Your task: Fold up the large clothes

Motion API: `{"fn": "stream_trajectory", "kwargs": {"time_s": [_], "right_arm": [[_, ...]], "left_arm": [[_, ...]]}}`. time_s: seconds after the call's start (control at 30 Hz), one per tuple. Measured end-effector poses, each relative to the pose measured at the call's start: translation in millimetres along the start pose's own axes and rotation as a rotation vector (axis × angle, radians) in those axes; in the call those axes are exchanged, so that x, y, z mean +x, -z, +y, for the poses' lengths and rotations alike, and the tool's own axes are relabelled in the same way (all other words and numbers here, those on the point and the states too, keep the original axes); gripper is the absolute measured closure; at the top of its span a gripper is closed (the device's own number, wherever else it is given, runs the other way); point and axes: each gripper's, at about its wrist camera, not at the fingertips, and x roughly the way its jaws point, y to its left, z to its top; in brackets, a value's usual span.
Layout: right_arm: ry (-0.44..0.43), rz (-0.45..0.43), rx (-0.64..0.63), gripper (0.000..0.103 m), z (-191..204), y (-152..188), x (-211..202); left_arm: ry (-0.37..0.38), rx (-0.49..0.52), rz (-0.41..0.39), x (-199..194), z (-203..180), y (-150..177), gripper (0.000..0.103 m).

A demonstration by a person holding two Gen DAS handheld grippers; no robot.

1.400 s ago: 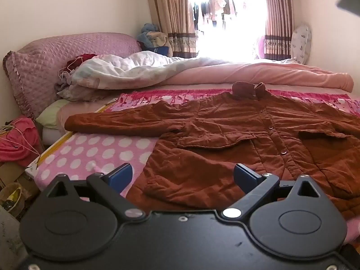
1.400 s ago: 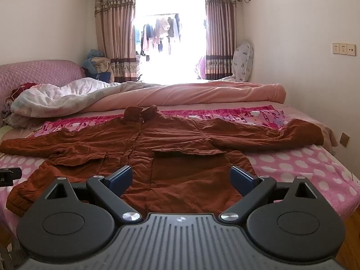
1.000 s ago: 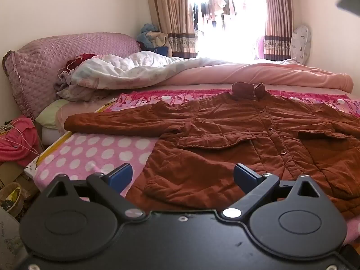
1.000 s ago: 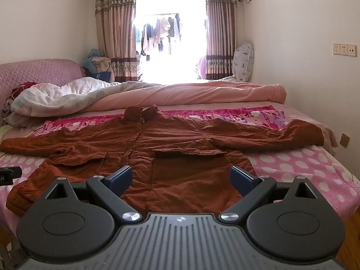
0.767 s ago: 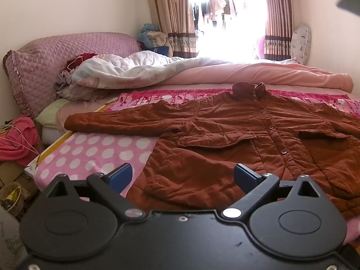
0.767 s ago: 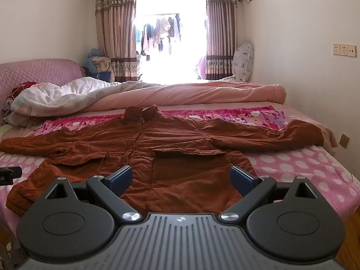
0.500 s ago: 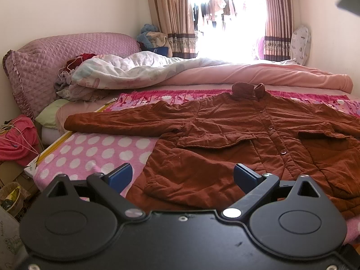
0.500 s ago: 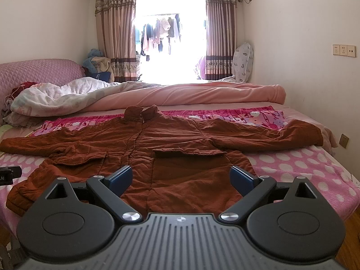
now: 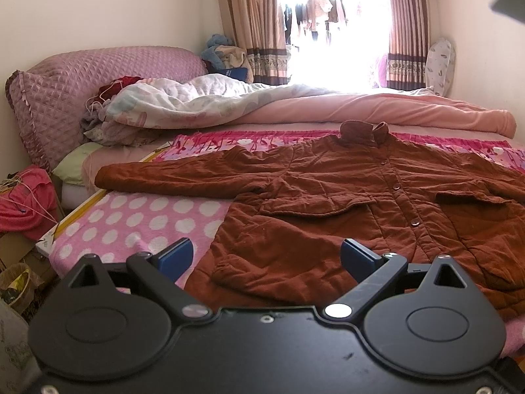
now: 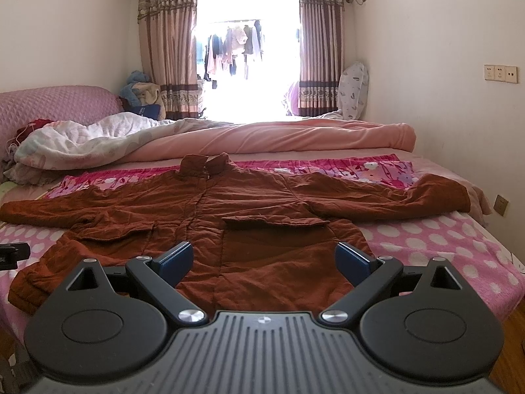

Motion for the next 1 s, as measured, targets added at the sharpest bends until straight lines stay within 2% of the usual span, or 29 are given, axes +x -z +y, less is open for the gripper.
{"fn": "stream_trajectory", "kwargs": {"time_s": [1.0], "right_arm": [[0.01,0.003,0.004,0.0,-3.1,1.0,3.3]], "left_arm": [[0.005,-0.002,-0.007,-0.8,2.4,0.2,0.004]]}}
